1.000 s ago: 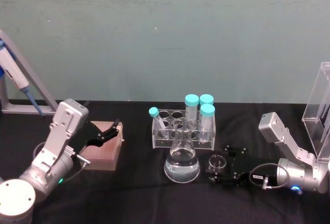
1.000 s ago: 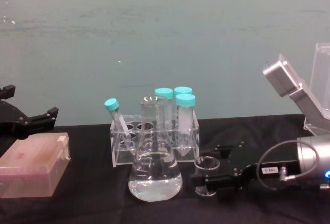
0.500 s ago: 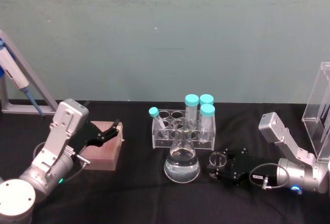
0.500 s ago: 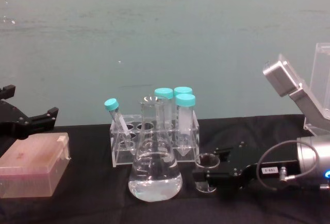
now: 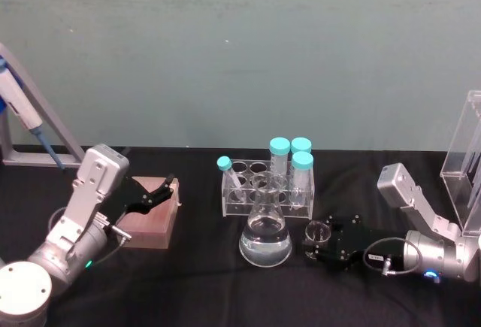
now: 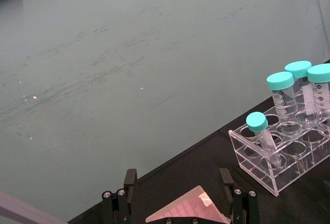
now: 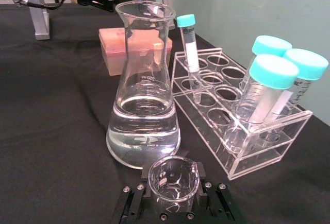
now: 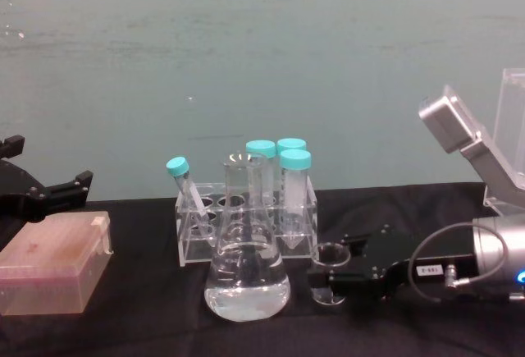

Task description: Place the experimental apparatus aside using one hand.

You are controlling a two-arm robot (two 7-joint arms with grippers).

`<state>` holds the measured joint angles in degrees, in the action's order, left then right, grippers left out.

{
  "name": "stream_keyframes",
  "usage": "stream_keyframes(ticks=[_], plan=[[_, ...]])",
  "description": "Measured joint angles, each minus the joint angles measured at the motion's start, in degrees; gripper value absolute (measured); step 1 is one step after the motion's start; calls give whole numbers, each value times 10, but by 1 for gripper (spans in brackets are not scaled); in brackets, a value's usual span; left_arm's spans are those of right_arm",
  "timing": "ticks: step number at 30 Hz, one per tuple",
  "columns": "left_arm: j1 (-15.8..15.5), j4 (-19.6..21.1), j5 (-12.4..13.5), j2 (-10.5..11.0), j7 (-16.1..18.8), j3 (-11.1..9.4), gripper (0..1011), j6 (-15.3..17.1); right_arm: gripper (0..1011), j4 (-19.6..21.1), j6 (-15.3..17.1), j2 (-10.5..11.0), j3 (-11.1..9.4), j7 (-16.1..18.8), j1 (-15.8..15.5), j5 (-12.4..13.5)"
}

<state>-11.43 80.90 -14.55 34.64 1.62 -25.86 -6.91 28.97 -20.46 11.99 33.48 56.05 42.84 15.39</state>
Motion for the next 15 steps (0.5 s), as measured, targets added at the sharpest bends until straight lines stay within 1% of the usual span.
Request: stream_keyframes(ticks=[8,15], plan=[[0,0,0,0,0,0,1000,0,465,39,24,14,-6,-28,-18,-6],[0,0,0,0,0,0,1000,0,465,63,34,23,-12,-50,-28,-9]])
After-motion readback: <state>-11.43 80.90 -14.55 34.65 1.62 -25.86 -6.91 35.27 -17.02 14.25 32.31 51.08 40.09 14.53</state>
